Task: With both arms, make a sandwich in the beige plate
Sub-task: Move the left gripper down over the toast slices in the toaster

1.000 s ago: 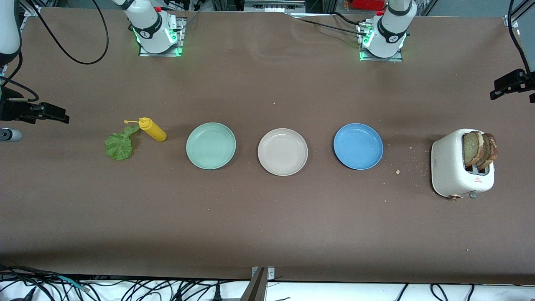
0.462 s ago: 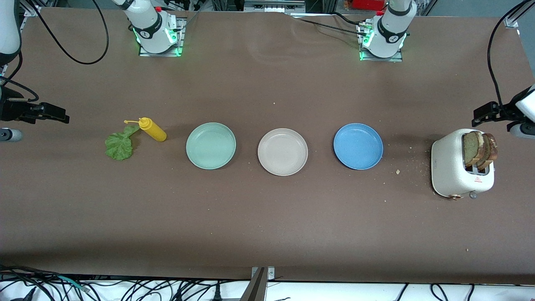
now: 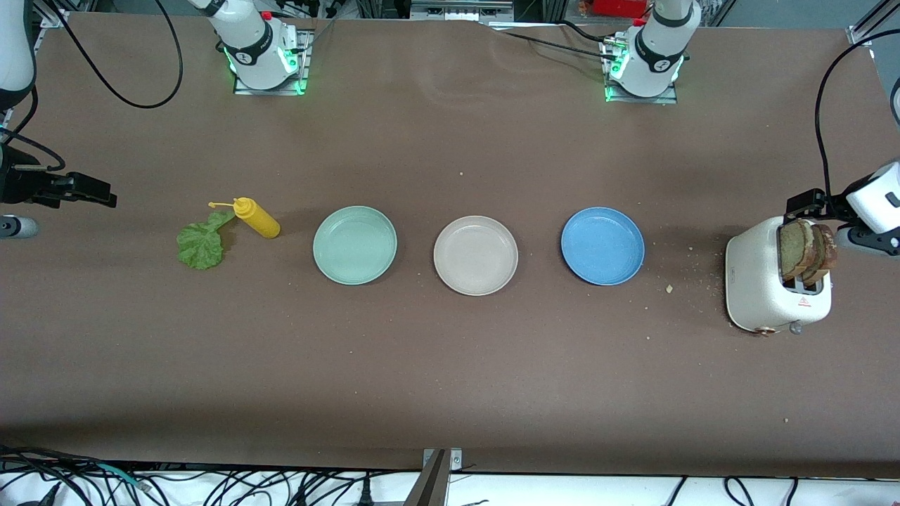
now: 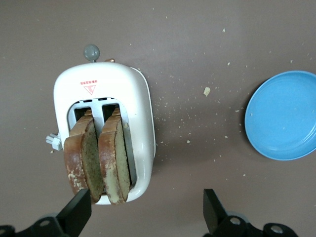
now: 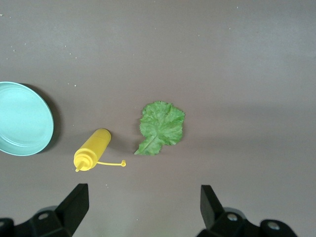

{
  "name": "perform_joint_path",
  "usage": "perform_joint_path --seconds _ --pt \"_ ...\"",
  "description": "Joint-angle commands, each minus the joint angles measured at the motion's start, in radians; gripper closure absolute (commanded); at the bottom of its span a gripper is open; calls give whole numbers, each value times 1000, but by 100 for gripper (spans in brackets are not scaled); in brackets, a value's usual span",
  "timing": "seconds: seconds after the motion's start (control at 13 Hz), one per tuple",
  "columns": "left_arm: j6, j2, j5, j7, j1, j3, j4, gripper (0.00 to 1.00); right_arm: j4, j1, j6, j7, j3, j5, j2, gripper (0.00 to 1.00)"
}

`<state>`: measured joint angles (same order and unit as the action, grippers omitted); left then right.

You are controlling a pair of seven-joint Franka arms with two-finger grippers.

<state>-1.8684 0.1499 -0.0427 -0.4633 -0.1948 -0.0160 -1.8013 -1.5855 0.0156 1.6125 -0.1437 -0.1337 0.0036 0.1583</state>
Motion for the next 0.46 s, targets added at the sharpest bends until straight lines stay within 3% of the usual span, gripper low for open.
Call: perform_joint_path --seconds 0.0,0.38 --pt "-49 34 -14 -57 -24 8 0 0 -22 -2 6 -11 0 6 -25 0" --pt "-191 40 -11 -55 -38 8 -79 0 -22 -2 4 -10 0 7 -25 0"
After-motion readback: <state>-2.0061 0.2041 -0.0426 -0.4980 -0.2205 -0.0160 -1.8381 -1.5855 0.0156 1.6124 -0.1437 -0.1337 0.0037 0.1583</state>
